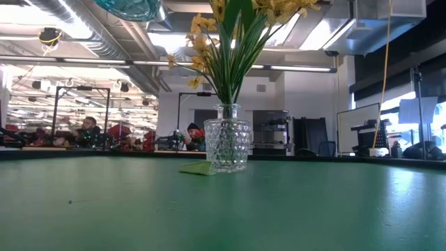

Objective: Sort flowers into vase by color
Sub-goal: Put the red flowers into the blue vase

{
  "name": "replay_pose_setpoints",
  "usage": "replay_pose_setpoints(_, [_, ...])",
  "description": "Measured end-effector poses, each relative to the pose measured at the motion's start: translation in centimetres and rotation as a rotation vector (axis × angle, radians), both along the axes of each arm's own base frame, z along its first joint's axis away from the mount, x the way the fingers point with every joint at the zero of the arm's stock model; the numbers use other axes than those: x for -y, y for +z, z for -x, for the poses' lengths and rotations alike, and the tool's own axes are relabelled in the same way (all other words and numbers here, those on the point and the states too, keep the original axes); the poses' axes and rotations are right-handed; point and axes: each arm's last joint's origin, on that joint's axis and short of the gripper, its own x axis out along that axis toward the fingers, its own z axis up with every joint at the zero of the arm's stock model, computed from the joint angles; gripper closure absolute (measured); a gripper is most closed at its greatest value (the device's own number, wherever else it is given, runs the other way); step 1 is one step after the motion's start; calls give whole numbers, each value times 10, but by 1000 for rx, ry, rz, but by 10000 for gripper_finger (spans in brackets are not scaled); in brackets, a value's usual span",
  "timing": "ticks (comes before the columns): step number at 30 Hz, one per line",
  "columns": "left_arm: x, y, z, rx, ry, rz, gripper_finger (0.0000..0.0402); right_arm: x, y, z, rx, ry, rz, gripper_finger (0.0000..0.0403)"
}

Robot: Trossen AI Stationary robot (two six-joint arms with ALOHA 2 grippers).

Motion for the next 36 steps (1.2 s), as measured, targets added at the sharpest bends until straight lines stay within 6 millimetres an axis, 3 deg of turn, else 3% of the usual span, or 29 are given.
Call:
replay_pose_setpoints(25, [1, -1, 0, -18, -35, 19, 160, 3, 0, 1, 8, -64, 68, 403])
replay_pose_setpoints(36, [-6, 2, -7, 12, 0, 59, 160, -1, -3, -4, 20, 2, 52, 403])
